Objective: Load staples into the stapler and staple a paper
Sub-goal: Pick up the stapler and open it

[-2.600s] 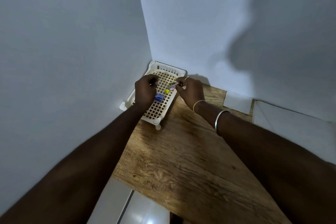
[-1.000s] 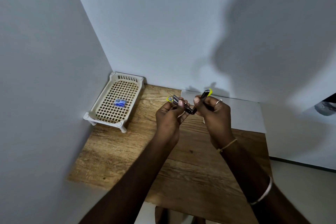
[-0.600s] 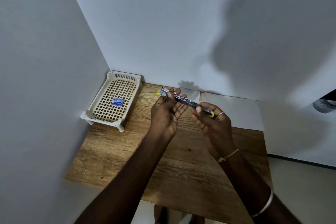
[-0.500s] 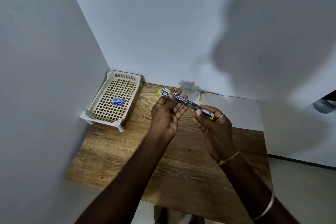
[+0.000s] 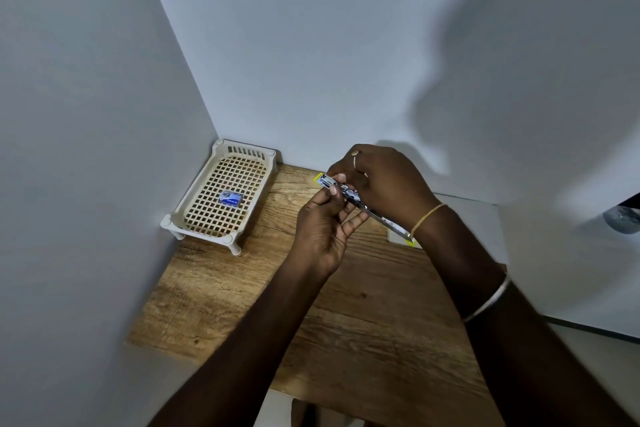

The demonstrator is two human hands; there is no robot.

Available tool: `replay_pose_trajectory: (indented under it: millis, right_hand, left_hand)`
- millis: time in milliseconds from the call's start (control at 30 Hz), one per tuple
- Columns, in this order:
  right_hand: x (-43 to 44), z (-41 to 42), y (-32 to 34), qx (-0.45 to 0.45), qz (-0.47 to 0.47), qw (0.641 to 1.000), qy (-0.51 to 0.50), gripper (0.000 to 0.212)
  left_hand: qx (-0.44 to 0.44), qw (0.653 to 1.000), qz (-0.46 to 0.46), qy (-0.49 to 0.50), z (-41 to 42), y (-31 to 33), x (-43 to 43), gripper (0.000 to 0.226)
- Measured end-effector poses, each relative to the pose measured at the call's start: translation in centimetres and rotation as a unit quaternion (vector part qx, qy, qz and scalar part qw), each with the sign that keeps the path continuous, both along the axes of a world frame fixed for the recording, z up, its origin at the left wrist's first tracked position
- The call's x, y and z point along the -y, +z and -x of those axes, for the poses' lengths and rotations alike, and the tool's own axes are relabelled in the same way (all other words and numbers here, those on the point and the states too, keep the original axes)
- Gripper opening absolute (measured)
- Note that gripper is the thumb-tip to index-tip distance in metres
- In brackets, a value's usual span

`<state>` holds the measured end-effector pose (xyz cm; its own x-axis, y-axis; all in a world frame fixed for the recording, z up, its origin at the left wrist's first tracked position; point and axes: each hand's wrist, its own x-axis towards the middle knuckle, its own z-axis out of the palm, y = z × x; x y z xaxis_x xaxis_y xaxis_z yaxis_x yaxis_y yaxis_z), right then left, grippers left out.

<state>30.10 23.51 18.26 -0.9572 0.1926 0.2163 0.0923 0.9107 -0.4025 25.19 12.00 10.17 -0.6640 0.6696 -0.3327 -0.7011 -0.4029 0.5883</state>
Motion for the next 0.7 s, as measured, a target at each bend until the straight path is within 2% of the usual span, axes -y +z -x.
replay_pose_trajectory:
  millis: [167,300,700]
  right_hand:
    - [0.2,1.3,0.0,0.013,-0.026,0.999,0.022,0.027]
    - [0.1,1.9,-0.1,0.034,-0.034,0.998,0.026,0.029]
    - [-0.7,2.5,-0.4,0.068,0.033,0.996,0.037,0.02]
  left_hand:
    - [0.006,1.0,0.005,0.015,0.4,0.1,0.2,0.031]
    - [0.006,1.0,0.018,0.018,0.5,0.0,0.4,0.021]
    - [-0.004,0.999,0.044,0.009,0.9,-0.5,0.4,0.017]
